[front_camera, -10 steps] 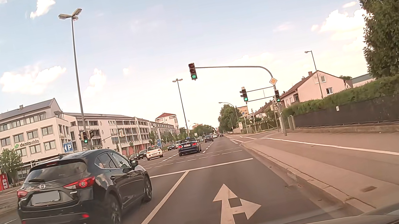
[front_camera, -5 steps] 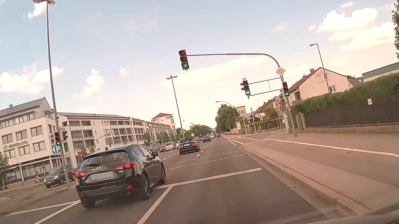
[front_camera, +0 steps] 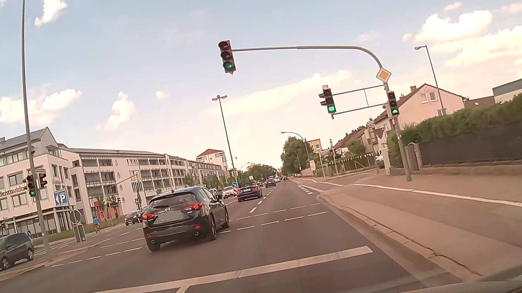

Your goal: Follow the waypoints while adhering to traffic rules and regulations

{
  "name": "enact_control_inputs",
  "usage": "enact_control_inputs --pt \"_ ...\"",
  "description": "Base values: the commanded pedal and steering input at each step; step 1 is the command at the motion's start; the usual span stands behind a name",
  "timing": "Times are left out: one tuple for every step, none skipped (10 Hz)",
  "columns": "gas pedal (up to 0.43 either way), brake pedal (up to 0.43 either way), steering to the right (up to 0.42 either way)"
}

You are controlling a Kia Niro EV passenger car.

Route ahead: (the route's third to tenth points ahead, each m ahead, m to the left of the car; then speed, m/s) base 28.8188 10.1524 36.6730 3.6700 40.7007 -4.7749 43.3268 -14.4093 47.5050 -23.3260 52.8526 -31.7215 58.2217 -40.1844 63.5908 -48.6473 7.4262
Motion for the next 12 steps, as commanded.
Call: enact_control_inputs --pt "0.0 0.024 -0.026" --pt "0.0 0.024 -0.025" --pt "0.0 0.024 -0.023" --pt "0.0 0.024 -0.02" --pt "0.0 0.024 -0.016" --pt "0.0 0.024 -0.014" --pt "0.0 0.03 -0.011" --pt "0.0 0.024 -0.008" --pt "0.0 0.024 -0.008" --pt "0.0 0.024 -0.008" --pt "0.0 0.03 -0.008" --pt "0.0 0.061 -0.008"
